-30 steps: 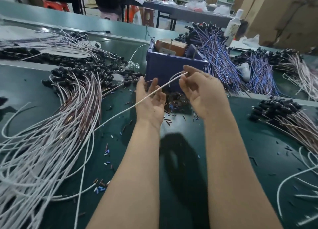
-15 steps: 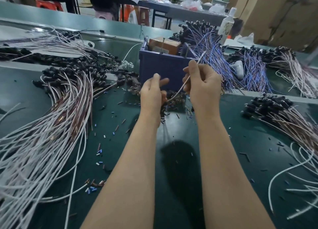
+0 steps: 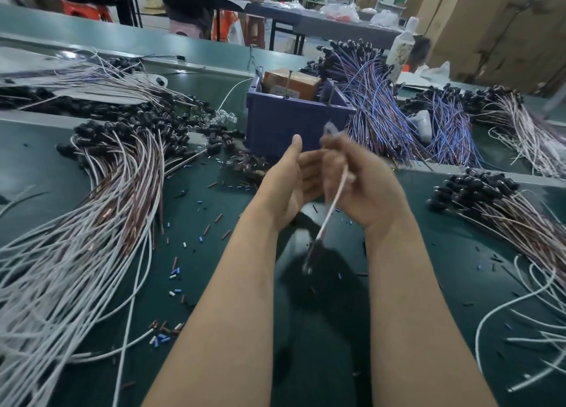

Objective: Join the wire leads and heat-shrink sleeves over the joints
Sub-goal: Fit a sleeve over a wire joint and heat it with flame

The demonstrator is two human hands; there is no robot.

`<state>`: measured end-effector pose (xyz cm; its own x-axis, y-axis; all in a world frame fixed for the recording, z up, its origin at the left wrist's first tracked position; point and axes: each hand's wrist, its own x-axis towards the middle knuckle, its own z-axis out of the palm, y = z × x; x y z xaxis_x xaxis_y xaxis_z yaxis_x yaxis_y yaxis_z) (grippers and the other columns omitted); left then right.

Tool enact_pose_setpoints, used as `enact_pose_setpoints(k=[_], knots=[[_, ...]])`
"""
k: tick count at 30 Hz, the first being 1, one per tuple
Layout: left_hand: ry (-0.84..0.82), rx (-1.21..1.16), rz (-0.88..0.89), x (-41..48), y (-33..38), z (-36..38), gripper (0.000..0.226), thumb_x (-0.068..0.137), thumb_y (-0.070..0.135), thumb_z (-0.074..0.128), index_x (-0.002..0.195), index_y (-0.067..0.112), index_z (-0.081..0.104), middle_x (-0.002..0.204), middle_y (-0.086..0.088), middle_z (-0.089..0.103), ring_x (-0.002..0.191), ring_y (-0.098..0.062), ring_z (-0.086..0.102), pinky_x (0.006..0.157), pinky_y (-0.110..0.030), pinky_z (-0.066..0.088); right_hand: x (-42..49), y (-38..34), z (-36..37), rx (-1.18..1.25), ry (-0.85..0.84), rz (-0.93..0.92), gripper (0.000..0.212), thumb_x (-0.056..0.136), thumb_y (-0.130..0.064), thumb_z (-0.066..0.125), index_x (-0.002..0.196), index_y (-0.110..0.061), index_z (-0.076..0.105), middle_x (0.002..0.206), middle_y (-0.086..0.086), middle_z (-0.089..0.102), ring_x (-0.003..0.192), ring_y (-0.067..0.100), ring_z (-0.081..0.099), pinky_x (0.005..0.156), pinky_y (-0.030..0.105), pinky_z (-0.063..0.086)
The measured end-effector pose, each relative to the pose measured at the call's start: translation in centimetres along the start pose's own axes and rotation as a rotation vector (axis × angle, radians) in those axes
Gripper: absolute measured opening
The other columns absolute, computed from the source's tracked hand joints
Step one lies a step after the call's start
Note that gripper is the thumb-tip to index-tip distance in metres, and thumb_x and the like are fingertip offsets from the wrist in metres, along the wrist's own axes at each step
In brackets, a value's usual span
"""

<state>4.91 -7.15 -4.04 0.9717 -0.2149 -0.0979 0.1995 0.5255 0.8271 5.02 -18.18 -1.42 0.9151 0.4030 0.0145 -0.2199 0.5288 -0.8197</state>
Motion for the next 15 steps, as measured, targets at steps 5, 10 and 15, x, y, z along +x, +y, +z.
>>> enact_pose_setpoints(k=[5,10,15], knots=[[0.114,-0.061,0.077,0.0,-0.1,0.3,0.038,0.105,0.028,0.026,0.113,0.004,0.054,0.108,-0.01,0.067,0.063,-0.009,0.063,0.04,-0.017,0.044,0.2,1.4,-0.2,-0.64,0.192,0.253,0.027,0.097,-0.015,0.045,0.074,-0.01,0.059,0.053,0.004,0.059,0.045,0.013,0.048,0.037,0.017,0.039],[0.257,-0.019,0.247,0.8,-0.2,-0.8,0.026,0.102,0.016,0.04,0.089,0.015,0.062,0.073,0.004,0.054,0.061,-0.006,0.05,0.047,-0.018,0.043,-0.3,0.8,-0.5,-0.797,0.122,0.343,0.031,0.097,-0.024,0.048,0.075,-0.009,0.063,0.057,0.005,0.064,0.043,0.011,0.052,0.042,0.016,0.042],[0.184,0.061,0.256,0.6,-0.4,-0.9,0.02,0.098,0.016,0.048,0.088,0.015,0.066,0.075,0.003,0.055,0.066,-0.009,0.052,0.065,-0.024,0.048,0.2,1.1,-0.9,-0.763,0.391,0.127,0.035,0.093,-0.042,0.056,0.08,-0.01,0.065,0.065,0.001,0.061,0.048,0.008,0.05,0.047,0.017,0.042]])
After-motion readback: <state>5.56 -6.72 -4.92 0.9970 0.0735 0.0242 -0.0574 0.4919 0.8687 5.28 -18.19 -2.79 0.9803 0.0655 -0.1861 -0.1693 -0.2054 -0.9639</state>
